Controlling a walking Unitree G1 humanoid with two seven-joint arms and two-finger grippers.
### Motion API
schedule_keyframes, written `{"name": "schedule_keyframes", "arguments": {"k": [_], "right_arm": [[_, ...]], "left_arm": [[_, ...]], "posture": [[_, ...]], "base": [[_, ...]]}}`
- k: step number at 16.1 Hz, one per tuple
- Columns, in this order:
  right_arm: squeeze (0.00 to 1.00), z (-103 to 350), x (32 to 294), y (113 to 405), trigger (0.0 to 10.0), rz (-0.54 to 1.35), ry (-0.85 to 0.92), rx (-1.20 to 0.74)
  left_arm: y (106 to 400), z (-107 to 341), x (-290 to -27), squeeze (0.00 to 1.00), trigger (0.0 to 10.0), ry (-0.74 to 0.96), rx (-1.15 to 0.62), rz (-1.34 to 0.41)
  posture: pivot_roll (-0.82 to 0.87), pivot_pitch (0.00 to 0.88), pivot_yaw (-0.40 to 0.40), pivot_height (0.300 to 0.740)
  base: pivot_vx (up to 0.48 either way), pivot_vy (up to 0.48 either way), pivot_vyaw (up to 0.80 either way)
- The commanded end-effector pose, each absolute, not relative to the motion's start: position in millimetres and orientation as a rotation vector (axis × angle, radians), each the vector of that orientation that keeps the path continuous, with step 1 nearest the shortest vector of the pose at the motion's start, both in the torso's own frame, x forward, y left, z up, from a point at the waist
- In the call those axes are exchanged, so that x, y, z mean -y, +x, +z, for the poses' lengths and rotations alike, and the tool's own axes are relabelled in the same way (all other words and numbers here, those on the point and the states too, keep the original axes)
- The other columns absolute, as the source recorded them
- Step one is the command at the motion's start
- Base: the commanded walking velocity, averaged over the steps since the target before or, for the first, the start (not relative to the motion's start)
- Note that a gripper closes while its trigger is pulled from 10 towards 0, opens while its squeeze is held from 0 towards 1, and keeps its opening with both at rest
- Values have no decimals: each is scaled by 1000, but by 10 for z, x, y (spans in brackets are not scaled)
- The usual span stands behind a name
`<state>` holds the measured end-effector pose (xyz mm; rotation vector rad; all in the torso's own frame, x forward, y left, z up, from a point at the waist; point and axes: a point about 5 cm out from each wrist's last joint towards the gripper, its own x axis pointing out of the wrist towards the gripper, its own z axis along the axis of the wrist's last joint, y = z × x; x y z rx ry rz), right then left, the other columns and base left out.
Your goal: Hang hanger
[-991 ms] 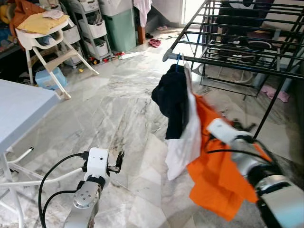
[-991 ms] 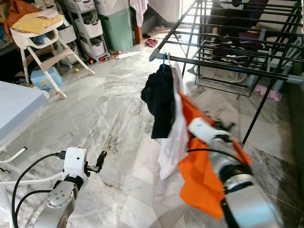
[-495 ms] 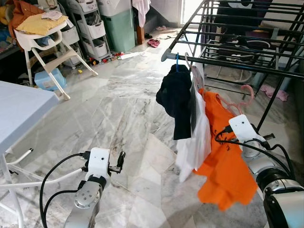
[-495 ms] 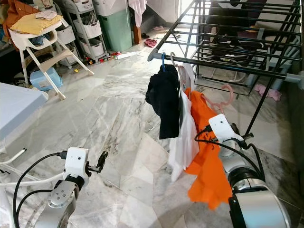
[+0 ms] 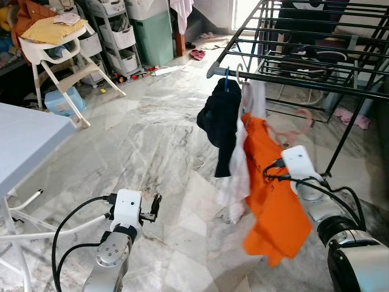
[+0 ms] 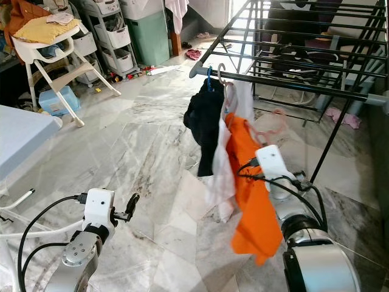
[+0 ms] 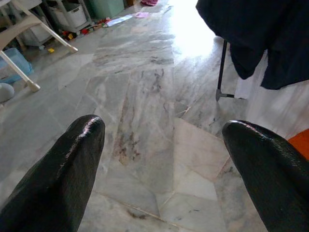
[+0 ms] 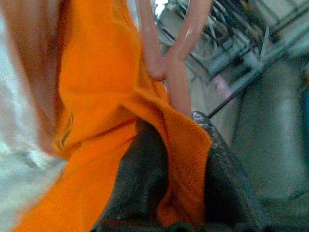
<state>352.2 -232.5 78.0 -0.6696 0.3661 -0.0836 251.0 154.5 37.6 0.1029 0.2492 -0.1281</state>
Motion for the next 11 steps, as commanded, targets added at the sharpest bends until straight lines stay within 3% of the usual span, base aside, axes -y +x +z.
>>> {"name": "schedule_keyframes", "arguments": {"k": [1,5,11], "right_arm": [[0,1120,2227,3717,10000,-35,-777,-225],[0,1447,2178,3872,10000,156,-1146,-175],[0,1515,2255,3857,10000,407,-1400,-261]], "left_arm": [[2520,393,-1571,0,10000,110,-249,-127],[2515,382,-1563,0,10000,110,-254,-128],[2521,377,-1553,0,10000,112,-255,-131]], "posture": [[-25,13,80,740],[-37,13,76,740],[-37,10,79,740]], "base": [[0,0,0],[0,0,0],[0,0,0]]}}
